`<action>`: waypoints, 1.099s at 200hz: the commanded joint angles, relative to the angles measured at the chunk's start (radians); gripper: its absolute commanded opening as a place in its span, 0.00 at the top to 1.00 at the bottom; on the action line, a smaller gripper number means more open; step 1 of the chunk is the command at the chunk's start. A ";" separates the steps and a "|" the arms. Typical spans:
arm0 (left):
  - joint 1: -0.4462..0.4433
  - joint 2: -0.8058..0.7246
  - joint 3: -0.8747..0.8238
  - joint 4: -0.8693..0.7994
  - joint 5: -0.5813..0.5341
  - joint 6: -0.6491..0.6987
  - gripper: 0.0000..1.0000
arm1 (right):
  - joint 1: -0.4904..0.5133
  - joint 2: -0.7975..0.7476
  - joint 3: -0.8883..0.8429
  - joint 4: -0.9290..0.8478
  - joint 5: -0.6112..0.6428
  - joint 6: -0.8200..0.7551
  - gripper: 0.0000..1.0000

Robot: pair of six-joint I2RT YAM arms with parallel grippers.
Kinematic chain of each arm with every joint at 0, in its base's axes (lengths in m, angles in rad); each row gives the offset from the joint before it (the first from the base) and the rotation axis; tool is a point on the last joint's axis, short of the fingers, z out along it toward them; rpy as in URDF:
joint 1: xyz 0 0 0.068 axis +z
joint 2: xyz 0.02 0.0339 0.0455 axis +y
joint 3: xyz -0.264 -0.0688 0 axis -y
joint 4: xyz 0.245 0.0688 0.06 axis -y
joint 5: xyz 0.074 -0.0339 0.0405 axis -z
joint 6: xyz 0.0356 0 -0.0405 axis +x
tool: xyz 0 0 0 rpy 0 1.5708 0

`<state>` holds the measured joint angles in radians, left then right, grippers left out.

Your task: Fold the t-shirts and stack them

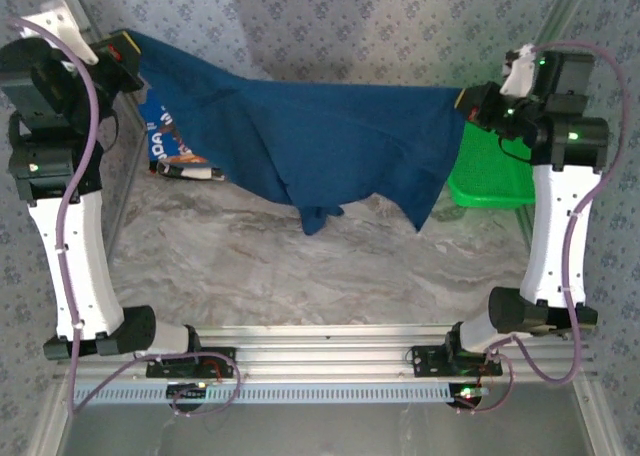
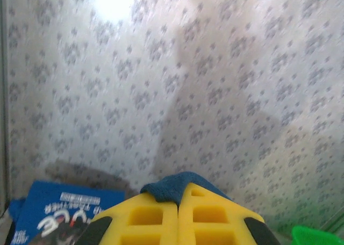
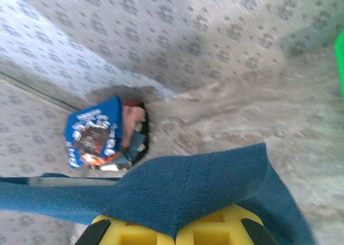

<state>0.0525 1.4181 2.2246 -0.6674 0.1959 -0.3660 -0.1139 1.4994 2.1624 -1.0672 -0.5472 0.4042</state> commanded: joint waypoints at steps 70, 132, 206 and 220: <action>0.006 0.154 0.455 -0.004 0.115 -0.004 1.00 | -0.078 0.000 0.078 0.214 -0.360 0.171 1.00; 0.007 0.057 0.458 -0.004 0.136 0.039 1.00 | -0.108 -0.175 -0.088 0.223 -0.492 0.198 1.00; 0.007 -0.017 0.482 0.002 0.068 0.073 1.00 | -0.159 -0.375 -0.330 0.346 -0.600 0.344 1.00; 0.007 -0.001 0.445 -0.037 0.072 0.084 1.00 | -0.159 -0.375 -0.357 0.323 -0.591 0.324 1.00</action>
<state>0.0525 1.3975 2.6942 -0.7048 0.2916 -0.3172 -0.2646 1.1213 1.8477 -0.7570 -1.1126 0.7185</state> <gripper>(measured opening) 0.041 0.062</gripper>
